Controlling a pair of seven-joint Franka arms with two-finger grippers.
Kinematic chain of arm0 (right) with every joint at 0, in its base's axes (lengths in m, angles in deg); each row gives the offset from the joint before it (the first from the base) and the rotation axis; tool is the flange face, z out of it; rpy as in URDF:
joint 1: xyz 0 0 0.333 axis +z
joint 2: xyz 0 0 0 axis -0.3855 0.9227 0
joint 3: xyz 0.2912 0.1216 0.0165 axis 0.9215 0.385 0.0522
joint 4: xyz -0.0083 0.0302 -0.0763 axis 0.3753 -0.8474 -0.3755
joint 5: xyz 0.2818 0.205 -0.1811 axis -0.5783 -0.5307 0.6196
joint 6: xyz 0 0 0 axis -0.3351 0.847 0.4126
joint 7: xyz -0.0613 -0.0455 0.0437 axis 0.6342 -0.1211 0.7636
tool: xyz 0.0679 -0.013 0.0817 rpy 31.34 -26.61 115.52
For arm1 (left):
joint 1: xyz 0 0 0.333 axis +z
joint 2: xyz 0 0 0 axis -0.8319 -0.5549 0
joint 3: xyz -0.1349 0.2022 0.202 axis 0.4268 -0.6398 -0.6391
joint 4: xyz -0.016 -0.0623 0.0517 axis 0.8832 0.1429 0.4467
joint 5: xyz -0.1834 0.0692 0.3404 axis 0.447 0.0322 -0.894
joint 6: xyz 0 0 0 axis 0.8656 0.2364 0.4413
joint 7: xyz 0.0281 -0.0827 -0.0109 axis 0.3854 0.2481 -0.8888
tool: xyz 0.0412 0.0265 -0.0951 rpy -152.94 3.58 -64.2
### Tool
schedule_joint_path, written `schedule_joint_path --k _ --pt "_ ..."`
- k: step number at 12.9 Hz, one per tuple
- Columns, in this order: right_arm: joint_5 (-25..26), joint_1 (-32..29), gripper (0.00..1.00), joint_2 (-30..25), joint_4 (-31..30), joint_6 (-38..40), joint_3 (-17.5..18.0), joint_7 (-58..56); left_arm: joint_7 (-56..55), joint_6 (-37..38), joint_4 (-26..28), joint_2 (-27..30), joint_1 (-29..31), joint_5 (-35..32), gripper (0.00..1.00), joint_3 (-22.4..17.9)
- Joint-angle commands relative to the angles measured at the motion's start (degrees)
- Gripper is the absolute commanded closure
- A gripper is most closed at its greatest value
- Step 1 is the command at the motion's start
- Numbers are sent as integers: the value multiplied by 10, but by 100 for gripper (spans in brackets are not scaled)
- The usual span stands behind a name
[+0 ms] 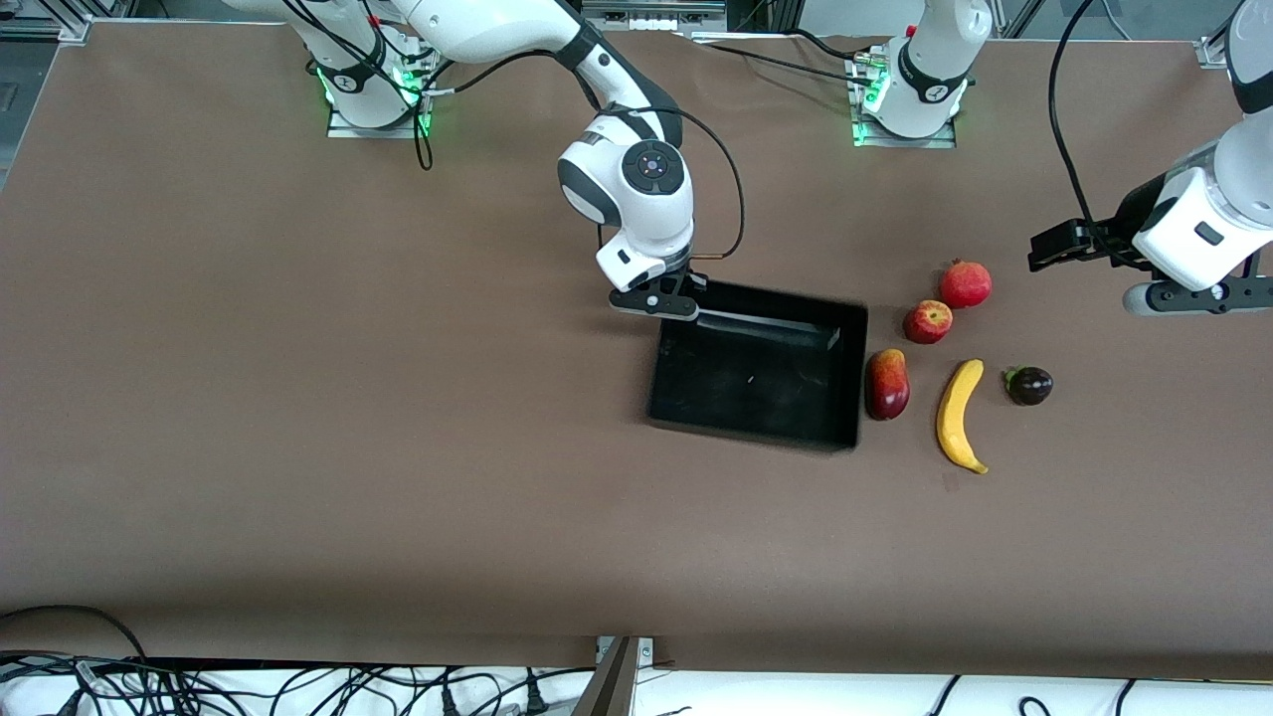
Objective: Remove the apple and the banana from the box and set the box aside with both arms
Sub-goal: 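Raise the left gripper away while the right gripper grasps the tray rim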
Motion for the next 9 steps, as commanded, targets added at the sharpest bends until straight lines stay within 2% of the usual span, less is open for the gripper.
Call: schedule_joint_path --k 1,4,6,8,9 --pt "2 -33 100 -35 7 48 2 -38 12 0 1 -3 -1 -5 0 1" --pt "-2 -79 100 -103 1 150 2 -148 7 1 2 -2 -1 -8 0 4" --pt "-23 -128 100 -149 -2 217 -3 -258 5 -2 2 -5 -2 -8 0 5" --pt "-38 -167 100 -194 -23 274 -31 -356 5 -5 3 -2 -2 -14 0 6" --pt "-46 -177 100 -225 -59 277 -59 -415 4 -5 3 -1 -3 -15 0 6"
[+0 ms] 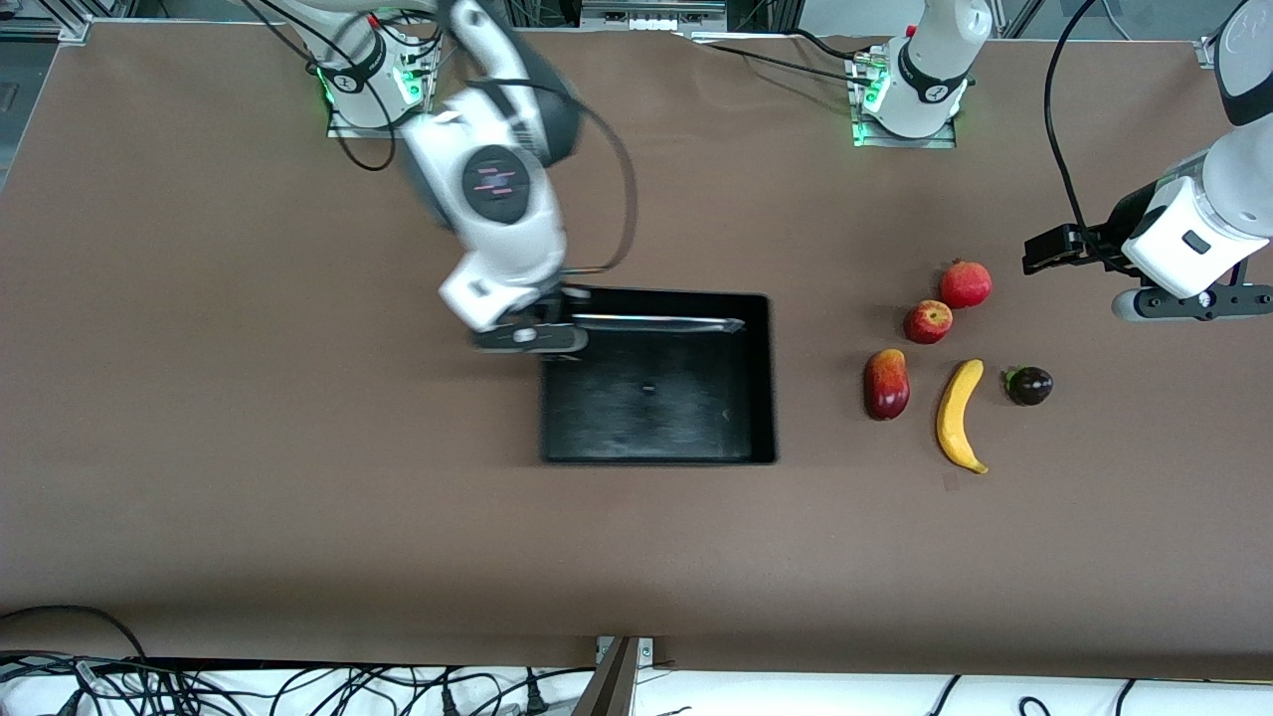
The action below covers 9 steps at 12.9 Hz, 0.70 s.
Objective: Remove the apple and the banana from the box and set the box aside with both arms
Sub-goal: 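Slide the black tray with the right gripper away from the fruits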
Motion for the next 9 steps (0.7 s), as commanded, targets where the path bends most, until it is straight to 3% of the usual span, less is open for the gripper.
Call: schedule_joint_path --k 1,3,5,7,9 --pt "-34 -32 100 -91 -103 1 -66 -162 1 -3 2 4 -2 -14 0 2" --pt "-60 -33 100 -120 -161 -13 -154 -284 1 -2 2 4 -4 -15 0 2" --pt "-60 -33 100 -130 -230 -80 -222 -347 -1 -3 2 3 -4 -14 0 2" --pt "-61 -33 100 -130 -305 -168 -270 -391 -11 -6 2 -4 -4 -14 0 4" --pt "-61 -33 100 -130 -364 -235 -286 -400 -12 -3 2 -5 -4 -14 0 6"
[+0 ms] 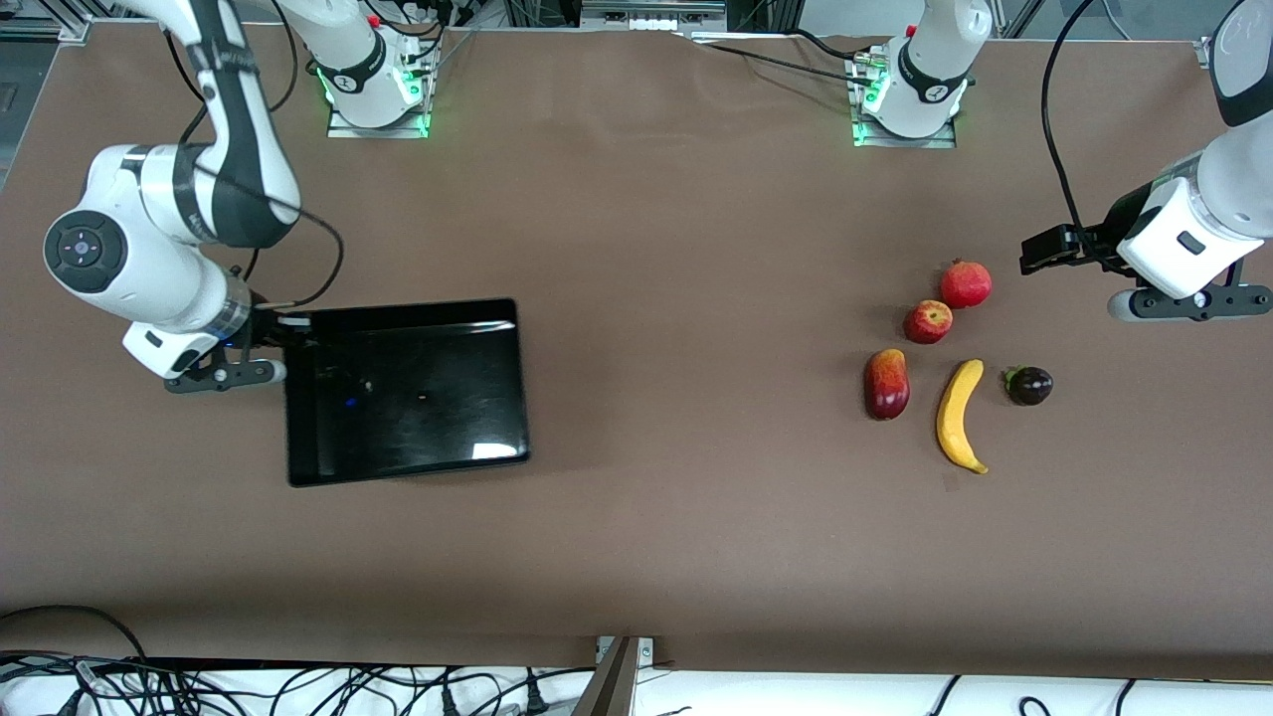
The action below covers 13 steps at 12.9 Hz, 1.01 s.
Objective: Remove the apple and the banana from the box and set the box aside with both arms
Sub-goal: 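Slide the black tray with the right gripper away from the fruits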
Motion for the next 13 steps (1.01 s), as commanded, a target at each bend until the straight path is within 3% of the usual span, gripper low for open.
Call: schedule_joint_path --k 1,6,7,8,10,12,13 --pt "-11 9 100 -25 -88 -85 -16 -22 -9 -2 2 -2 -3 -14 0 5" --pt "-12 2 100 -17 -153 -163 -18 -23 -9 -2 2 -2 -3 -14 0 5" --pt "-12 2 90 -16 -153 -163 -18 -23 -9 -2 2 -3 -3 -14 0 5" --pt "-11 2 54 -18 -151 -162 -18 -24 -9 -2 2 -3 -3 -14 0 5" --pt "-11 3 0 -35 -135 -155 -16 -28 -9 -2 2 -2 -3 -14 0 5" --pt "-11 3 0 -53 -77 -97 -16 -56 -10 -2 2 -3 -3 -14 0 5" --pt "-11 3 0 -51 -6 -24 -16 -58 -10 -2 2 -3 -3 -14 0 5"
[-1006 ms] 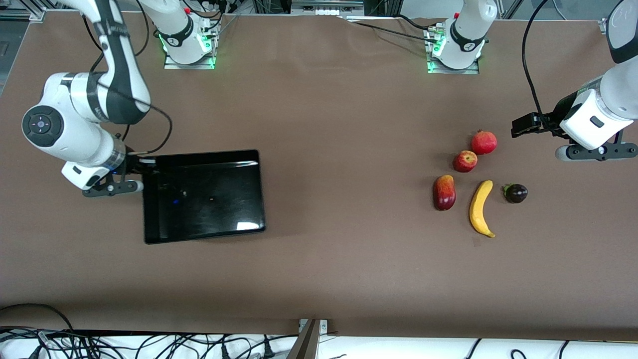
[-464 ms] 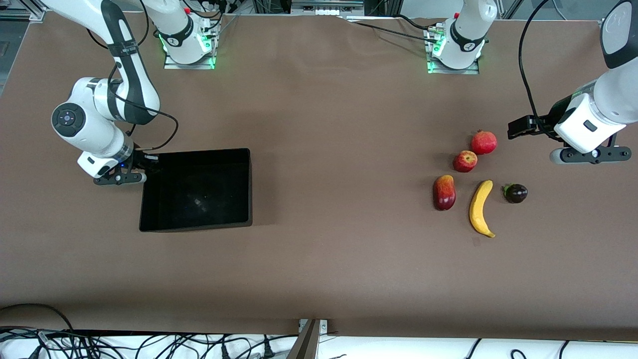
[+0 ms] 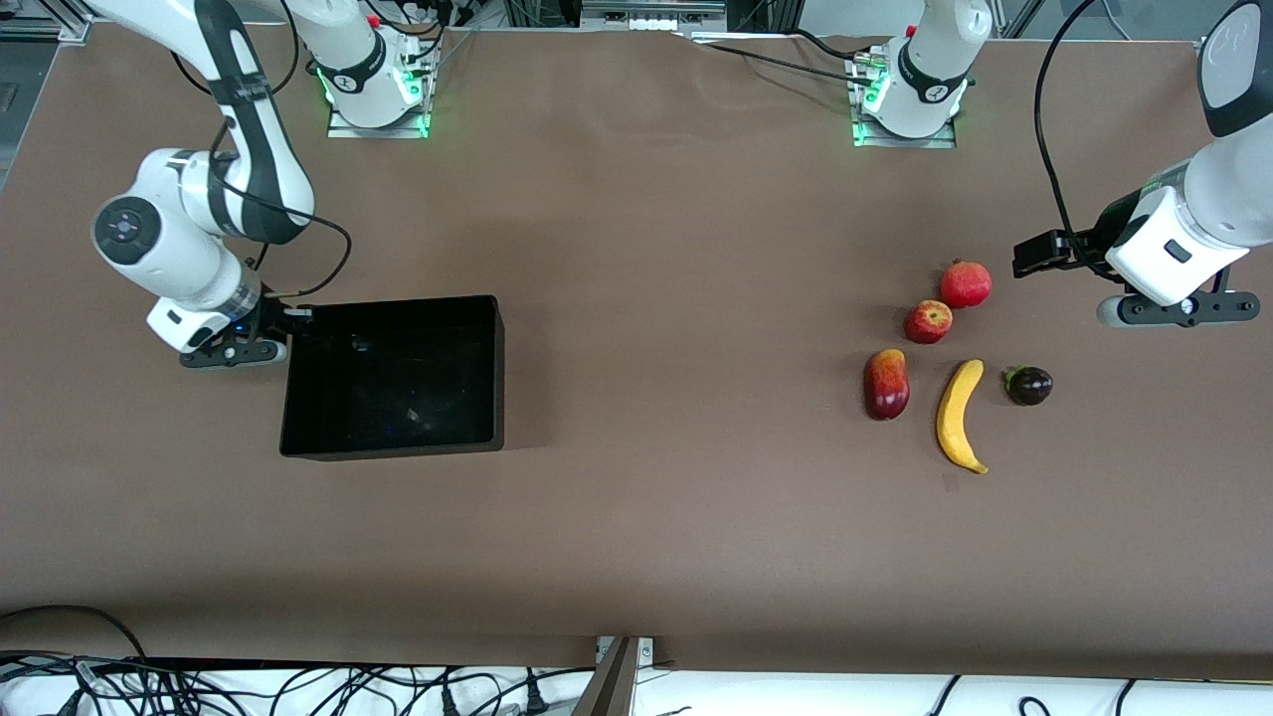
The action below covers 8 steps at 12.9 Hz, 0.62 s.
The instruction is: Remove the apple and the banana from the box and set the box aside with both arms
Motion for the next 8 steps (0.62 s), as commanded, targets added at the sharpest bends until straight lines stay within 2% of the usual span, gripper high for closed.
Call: schedule_joint_path --k 1,3,4,6,8 --pt "-1 3 0 -13 166 182 -3 -18 -5 -2 1 2 -2 -14 0 1" --pt "-1 7 0 -10 280 316 -1 -12 -6 -2 1 3 -2 -23 0 2" --pt "-1 8 0 -19 304 367 1 -9 -6 -2 1 2 -2 -23 0 2" --pt "-3 10 0 -66 315 436 5 5 -6 -2 1 3 -2 -23 0 2" --pt "-45 10 0 -110 296 464 15 11 -6 -3 1 2 -2 -23 0 2"
